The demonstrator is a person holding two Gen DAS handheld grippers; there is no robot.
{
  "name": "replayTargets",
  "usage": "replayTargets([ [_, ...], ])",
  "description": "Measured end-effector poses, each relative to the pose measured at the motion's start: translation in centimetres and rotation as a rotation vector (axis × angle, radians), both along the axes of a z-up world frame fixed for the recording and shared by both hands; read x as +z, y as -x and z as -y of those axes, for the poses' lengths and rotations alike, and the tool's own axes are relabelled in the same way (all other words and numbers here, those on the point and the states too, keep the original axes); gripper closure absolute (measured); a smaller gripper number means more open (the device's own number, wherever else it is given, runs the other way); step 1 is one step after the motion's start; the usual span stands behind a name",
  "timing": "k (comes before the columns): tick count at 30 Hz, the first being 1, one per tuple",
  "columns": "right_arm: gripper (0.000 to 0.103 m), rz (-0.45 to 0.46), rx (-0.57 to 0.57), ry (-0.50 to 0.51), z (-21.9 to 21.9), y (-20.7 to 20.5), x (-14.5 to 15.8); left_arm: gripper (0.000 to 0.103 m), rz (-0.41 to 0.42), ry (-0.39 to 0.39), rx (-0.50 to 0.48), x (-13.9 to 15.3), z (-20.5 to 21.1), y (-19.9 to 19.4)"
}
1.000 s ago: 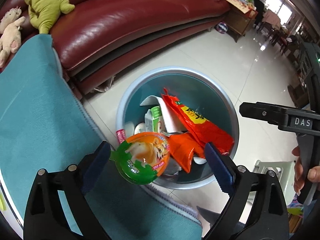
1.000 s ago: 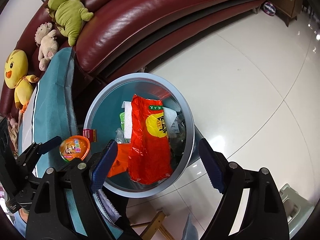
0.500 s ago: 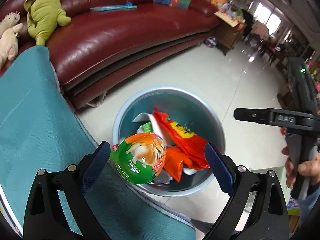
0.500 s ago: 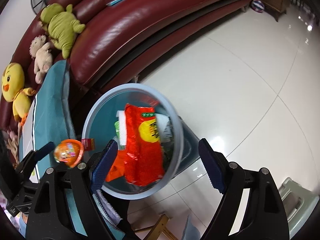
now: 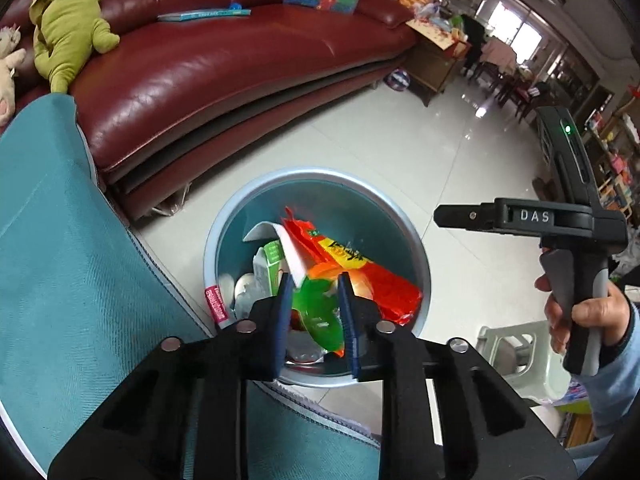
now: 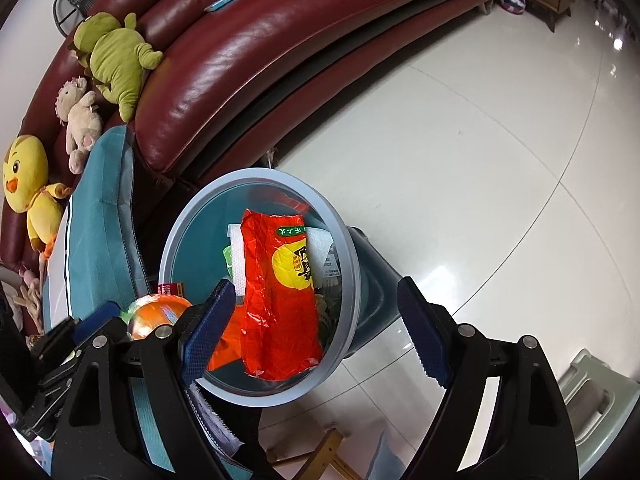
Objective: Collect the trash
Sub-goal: 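Lower the candy egg into the bin and open the left tool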
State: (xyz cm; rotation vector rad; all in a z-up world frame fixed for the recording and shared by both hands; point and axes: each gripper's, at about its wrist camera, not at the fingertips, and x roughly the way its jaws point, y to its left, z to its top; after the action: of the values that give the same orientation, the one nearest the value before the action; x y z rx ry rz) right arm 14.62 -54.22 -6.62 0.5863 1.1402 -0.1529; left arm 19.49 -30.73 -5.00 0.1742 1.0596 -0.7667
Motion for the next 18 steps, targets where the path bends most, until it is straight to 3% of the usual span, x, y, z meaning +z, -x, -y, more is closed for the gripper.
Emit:
replayTargets([
  [7, 0.024, -0.013, 0.003, -0.016, 0.0, -0.1, -0.7, 0.080, 0.027, -0.035, 0.012, -0.1, 0.4, 0.2],
  [11, 0.024, -0.018, 0.022, -0.023, -0.4, -0.3, -1.1, 0.089, 0.021, -0.030, -0.010, -0.2, 0.6, 0.7],
  [18, 0.024, -0.018, 0.060, -0.158, -1.8, -0.5, -2.2, 0.089, -0.048, 0.039, 0.060, 0.1, -0.8, -0.8],
])
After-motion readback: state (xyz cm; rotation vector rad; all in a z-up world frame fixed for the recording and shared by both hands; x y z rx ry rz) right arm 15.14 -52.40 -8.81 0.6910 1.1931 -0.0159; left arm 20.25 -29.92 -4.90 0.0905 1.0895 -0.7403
